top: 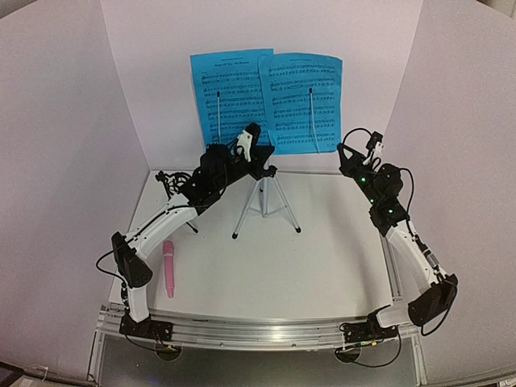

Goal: Set up the instrument practice props

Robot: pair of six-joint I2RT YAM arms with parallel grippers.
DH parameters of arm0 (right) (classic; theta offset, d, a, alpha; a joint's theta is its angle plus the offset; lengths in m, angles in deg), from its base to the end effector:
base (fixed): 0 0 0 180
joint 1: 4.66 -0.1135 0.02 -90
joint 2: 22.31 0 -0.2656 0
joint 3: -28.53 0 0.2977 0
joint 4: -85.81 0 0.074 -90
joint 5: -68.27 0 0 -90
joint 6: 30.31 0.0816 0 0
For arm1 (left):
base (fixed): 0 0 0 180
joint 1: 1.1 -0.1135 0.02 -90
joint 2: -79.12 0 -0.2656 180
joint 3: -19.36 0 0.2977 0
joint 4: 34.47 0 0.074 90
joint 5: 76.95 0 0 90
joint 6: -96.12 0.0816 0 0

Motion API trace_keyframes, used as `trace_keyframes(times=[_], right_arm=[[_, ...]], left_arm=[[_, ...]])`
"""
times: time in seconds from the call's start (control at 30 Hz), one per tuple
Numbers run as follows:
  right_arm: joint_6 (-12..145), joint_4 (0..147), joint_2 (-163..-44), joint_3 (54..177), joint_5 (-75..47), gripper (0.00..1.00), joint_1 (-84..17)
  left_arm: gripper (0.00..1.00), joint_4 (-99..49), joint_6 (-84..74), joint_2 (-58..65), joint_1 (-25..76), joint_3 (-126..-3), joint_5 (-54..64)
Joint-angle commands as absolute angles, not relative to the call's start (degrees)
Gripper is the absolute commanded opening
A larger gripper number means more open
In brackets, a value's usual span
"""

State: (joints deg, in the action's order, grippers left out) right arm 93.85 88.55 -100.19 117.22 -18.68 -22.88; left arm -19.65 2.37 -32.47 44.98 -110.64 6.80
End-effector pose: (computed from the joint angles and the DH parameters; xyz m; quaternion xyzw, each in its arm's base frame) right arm 0.3860 0.1316 0.4654 0.0651 0.6155 0.3614 0.6974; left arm 0.3786 -0.4059 0.4642 0.2839 0.6231 -0.3405 0.6444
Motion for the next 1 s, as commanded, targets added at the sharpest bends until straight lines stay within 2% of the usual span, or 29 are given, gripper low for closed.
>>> trace_keyframes(times=[0.0,0.97], right_arm=[[94.74,91.79,-101.13,117.24,-18.51,0.00,-23.07],[90.91,90.85,-100.47,117.95,-21.24,0.00,-23.11]], left_arm=[[0.00,-19.80,5.31,-31.10,44.61,-115.07,8.63],[0.00,-15.52,6.65,-32.09,44.17,-114.66,7.71]])
